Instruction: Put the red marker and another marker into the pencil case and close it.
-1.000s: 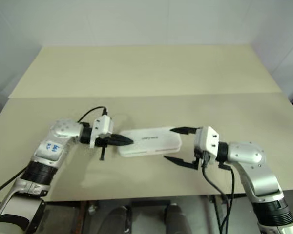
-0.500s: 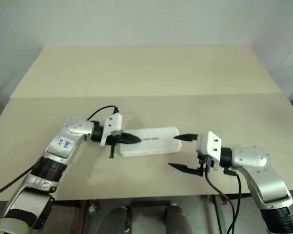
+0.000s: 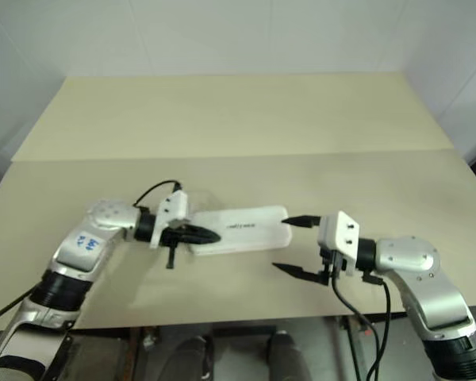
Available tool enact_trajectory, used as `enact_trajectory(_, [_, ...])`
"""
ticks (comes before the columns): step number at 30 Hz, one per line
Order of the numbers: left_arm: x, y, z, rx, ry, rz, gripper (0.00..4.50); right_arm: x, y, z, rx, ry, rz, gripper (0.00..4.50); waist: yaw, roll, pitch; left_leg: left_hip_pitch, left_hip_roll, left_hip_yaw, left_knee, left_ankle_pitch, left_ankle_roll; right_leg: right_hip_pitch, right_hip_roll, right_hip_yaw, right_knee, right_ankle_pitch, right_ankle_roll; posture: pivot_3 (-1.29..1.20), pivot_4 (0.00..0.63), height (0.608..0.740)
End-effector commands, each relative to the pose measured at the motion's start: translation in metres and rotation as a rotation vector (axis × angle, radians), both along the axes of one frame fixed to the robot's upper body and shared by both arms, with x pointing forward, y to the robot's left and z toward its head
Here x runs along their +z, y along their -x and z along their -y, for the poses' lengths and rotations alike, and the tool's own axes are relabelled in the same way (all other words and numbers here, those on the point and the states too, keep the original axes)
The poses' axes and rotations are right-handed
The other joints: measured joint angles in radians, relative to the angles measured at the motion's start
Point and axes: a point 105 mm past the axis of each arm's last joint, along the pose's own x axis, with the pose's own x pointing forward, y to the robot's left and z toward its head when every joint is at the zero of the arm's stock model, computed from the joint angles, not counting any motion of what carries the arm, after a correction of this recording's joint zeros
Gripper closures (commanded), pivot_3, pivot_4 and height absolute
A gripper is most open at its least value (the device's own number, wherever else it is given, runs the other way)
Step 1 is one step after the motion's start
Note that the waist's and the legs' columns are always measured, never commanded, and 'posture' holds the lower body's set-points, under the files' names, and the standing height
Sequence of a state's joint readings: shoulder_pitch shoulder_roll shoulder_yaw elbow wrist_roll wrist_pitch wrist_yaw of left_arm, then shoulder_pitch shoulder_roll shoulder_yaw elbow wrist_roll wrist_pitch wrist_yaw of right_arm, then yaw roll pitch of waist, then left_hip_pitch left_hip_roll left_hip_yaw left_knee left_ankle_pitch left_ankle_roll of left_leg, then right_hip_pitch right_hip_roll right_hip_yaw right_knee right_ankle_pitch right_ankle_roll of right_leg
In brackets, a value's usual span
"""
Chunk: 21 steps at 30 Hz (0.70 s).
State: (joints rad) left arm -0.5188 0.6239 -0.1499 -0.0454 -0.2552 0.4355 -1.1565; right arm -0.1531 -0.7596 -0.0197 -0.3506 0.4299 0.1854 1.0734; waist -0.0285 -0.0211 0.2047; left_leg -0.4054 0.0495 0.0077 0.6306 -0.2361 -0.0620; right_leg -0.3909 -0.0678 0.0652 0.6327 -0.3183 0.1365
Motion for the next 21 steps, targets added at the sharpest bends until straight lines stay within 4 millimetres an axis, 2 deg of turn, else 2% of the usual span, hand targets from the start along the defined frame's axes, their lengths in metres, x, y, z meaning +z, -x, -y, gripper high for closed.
enact_trajectory(1, [0.03, 0.006, -0.013, 0.011, 0.091, 0.094, 4.48, 0.013, -0.003, 0.003, -0.01, -0.028, 0.047, 0.0, 0.001, 0.0, 0.0, 0.0, 0.0, 0.0, 0.0, 0.0, 0.0, 0.0, 0.0, 0.0, 0.0, 0.0, 0.0, 0.0, 0.15, 0.74])
enact_trajectory(3, [0.04, 0.009, -0.021, 0.028, 0.143, 0.128, 4.48, 0.015, -0.005, 0.004, -0.013, -0.033, 0.052, 0.0, 0.001, 0.0, 0.0, 0.0, 0.0, 0.0, 0.0, 0.0, 0.0, 0.0, 0.0, 0.0, -0.001, 0.0, 0.0, 0.0, 0.15, 0.74])
enact_trajectory(6, [0.051, 0.013, -0.036, 0.08, 0.192, 0.186, 3.87, 0.016, -0.009, 0.005, -0.015, -0.04, 0.057, 0.0, 0.0, 0.0, 0.0, 0.0, 0.0, 0.0, -0.001, 0.0, 0.0, 0.0, 0.0, 0.0, -0.001, 0.0, 0.0, 0.0, 0.15, 0.74])
enact_trajectory(17, [0.049, 0.033, -0.045, 0.166, 0.229, 0.254, 0.17, 0.038, -0.027, 0.011, -0.026, -0.106, 0.104, 0.0, 0.0, 0.0, 0.0, 0.0, 0.0, 0.001, -0.001, 0.0, 0.0, 0.0, -0.001, 0.0, -0.001, 0.0, -0.001, 0.0, 0.15, 0.74])
enact_trajectory(18, [0.049, 0.034, -0.045, 0.173, 0.233, 0.254, 0.03, 0.04, -0.028, 0.01, -0.025, -0.11, 0.11, 0.0, 0.0, 0.0, 0.0, 0.0, 0.0, 0.001, -0.001, 0.0, 0.0, 0.0, -0.001, 0.0, -0.001, 0.0, -0.001, 0.0, 0.15, 0.74])
enact_trajectory(21, [0.05, 0.034, -0.044, 0.182, 0.243, 0.264, 0.03, 0.047, -0.032, 0.011, -0.023, -0.121, 0.125, 0.0, 0.0, 0.0, 0.0, 0.0, 0.0, 0.001, -0.001, 0.0, 0.0, 0.0, -0.001, 0.0, -0.001, 0.0, -0.001, 0.0, 0.15, 0.74])
